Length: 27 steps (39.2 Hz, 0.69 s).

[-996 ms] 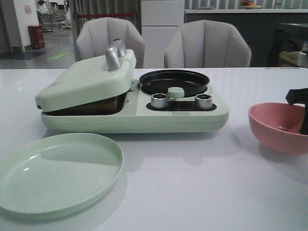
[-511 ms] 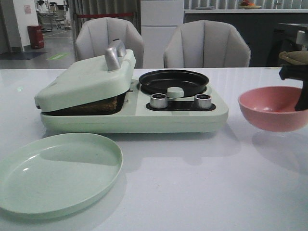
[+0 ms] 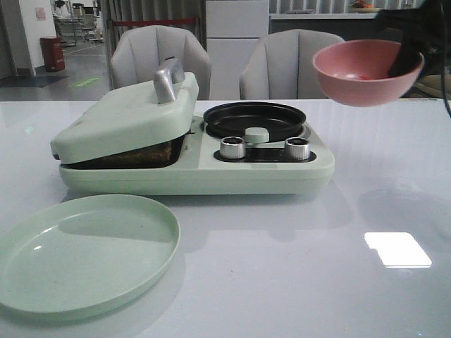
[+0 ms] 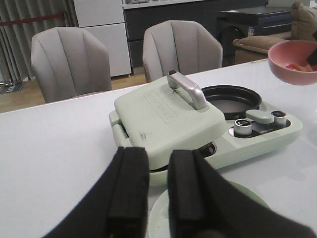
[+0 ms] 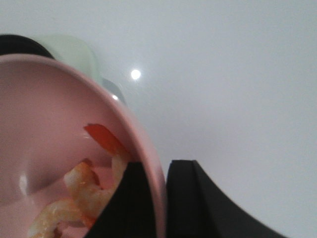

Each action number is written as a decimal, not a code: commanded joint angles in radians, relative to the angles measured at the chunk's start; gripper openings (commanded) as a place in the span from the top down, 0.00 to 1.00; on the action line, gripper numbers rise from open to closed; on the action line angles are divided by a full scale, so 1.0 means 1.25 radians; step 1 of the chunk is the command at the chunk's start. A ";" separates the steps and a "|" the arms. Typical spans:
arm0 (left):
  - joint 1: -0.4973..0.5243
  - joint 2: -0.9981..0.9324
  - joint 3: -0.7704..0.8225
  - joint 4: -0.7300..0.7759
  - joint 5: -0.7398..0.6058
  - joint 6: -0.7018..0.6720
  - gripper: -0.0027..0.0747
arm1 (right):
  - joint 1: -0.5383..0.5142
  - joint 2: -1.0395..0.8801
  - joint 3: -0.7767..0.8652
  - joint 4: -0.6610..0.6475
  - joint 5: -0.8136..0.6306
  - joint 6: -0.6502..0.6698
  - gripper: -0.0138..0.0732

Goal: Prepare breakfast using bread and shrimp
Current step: 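Lift the pink bowl over the frying pan and tip out the shrimp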

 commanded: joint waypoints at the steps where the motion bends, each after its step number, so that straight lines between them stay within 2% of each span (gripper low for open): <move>1: -0.006 0.008 -0.022 -0.006 -0.066 -0.006 0.67 | 0.037 -0.047 -0.039 0.032 -0.136 -0.011 0.67; 6: -0.006 0.008 -0.022 -0.006 -0.066 -0.006 0.67 | 0.075 -0.044 -0.039 0.069 -0.268 -0.011 0.68; 14: -0.006 0.008 -0.022 -0.006 -0.066 -0.006 0.67 | 0.129 -0.020 -0.039 0.057 -0.521 -0.011 0.68; 23: -0.006 0.008 -0.022 -0.006 -0.066 -0.006 0.67 | 0.171 0.030 0.002 -0.059 -0.777 -0.011 0.68; 27: -0.006 0.008 -0.022 -0.006 -0.066 -0.006 0.67 | 0.184 0.063 0.063 -0.172 -1.006 -0.011 0.68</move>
